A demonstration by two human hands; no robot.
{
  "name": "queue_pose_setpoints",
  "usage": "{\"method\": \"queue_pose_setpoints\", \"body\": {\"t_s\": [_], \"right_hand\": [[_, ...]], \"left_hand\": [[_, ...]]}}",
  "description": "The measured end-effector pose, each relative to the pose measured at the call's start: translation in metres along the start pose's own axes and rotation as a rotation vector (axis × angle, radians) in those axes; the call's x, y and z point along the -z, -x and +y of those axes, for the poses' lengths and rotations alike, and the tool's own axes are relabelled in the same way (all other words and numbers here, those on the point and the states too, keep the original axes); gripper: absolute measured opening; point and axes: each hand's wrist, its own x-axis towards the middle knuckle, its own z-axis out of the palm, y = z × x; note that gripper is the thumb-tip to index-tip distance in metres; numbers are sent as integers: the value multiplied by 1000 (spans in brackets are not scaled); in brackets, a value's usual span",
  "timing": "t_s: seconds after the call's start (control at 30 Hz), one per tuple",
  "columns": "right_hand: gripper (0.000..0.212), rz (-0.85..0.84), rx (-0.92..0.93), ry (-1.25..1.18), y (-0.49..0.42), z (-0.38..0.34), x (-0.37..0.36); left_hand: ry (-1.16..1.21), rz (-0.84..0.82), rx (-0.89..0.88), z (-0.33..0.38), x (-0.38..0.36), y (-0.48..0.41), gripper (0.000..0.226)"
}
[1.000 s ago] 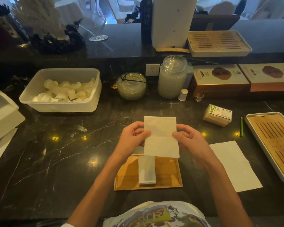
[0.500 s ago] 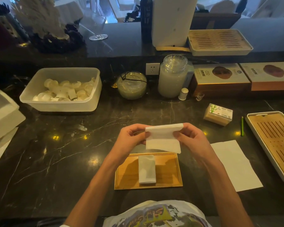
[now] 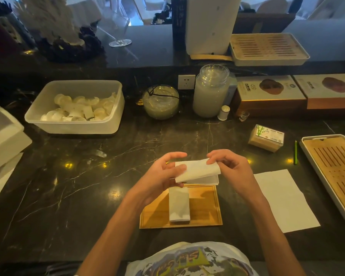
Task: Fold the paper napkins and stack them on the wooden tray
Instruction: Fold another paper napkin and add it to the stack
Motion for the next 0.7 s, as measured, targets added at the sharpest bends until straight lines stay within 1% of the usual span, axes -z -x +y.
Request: {"method": "queue_pose_setpoints", "body": {"t_s": [0.07,0.13,0.2,0.23,0.27,0.33,0.43,0.53,0.6,0.7], "right_hand": [[29,2,-12,30,0,1,-1],[28,19,-62,-2,0,3,-2],[19,2,-171,-155,-1,6,-2],[19,-37,-242,-259,-1,6,-4],[28,-77,-309,-339,-1,7,-5],[44,-123,-382,-354,-1,11,-8],[50,-97,-354,-267,0,17,-14],[50,-38,-292,-226,-2,21,-17],[51,-47,-259,-183,-3,20,-19],[47,-75,-252,-204,-4,18,-26]], "left_hand": [[-17,0,-16,-2,2,-1,43],[-20,24,-35,-4,2,-2,44],[-24,58,-64,-6,3,-3,43],[-36,78,-79,-7,3,-3,42],[-54,95,-94,-8,3,-3,41],[-102,115,-109,-10,4,-4,40],[-187,105,-95,-12,6,-4,40],[-273,16,-31,-17,8,-4,35],[-274,-40,-2,-21,7,-3,31],[-338,12,-44,-27,6,-4,24]]}}
